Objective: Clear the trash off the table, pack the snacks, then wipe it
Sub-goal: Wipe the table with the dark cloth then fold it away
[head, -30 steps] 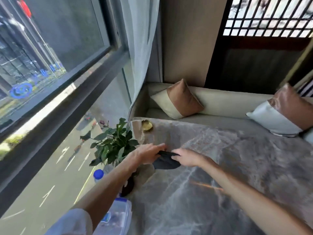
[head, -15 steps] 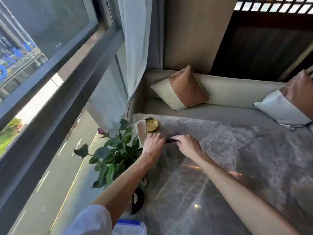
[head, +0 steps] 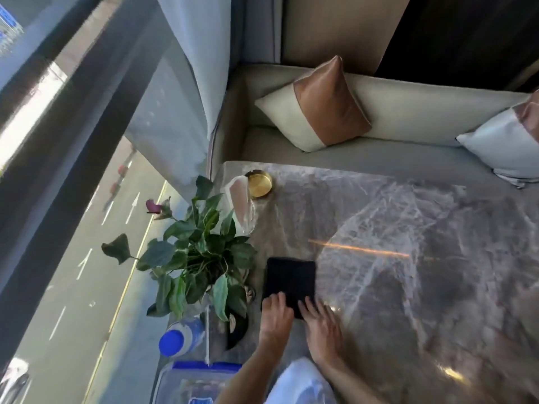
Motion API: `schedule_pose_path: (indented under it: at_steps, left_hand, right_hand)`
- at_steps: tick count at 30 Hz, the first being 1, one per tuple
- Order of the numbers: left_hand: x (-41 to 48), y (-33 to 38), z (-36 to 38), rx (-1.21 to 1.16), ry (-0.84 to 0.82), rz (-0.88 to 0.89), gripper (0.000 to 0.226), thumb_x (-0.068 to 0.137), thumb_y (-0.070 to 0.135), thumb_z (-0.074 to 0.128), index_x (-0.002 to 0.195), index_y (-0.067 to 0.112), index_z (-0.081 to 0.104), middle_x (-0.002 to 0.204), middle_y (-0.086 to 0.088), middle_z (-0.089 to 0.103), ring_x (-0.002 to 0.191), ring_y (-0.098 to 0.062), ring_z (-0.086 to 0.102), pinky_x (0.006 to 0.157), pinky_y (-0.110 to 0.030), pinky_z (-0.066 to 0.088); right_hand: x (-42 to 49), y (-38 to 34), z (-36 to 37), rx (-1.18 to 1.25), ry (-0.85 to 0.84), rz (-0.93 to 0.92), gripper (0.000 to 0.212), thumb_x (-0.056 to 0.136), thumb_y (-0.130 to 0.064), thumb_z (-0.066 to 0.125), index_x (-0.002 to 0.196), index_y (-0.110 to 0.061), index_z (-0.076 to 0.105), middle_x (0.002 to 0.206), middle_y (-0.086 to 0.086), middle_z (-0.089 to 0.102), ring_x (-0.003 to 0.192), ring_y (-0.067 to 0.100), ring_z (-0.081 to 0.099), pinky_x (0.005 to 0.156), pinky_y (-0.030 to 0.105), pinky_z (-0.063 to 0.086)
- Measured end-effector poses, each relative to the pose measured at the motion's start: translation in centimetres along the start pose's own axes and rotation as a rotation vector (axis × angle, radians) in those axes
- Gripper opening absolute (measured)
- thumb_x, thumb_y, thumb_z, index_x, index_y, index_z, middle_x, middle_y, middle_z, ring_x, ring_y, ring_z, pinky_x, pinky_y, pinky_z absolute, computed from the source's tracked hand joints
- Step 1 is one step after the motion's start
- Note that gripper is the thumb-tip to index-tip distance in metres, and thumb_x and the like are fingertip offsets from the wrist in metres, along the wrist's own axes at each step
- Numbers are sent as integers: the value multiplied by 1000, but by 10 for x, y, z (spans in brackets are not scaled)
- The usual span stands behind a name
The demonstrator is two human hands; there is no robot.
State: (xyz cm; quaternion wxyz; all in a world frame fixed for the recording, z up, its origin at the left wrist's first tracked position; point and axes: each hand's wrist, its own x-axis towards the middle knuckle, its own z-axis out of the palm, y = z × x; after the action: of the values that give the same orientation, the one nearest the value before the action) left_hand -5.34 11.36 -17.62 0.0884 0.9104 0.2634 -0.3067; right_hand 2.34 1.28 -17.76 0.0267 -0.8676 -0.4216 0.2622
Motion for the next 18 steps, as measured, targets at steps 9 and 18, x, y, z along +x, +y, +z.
schedule_pose_path:
  at_steps: [9, 18]
  left_hand:
    - [-29, 2, 35, -12, 74, -30, 52, 98, 7, 36, 148, -4, 25, 156, -21, 19, 131, -40, 35, 108, -43, 38]
    - [-47, 8, 50, -65, -12, -64, 86, 94, 21, 52, 152, 7, -9, 161, -14, -19, 150, -31, -12, 124, -42, 3]
  right_hand:
    - [-35, -11, 7, -182, -181, -2, 72, 55, -39, 83, 123, -21, 68, 132, 1, 64, 121, 27, 61, 112, 38, 8]
    - [-54, -7, 4, -256, -124, -66, 82, 37, -52, 85, 112, -21, 75, 122, -2, 70, 145, 33, 29, 119, 43, -7]
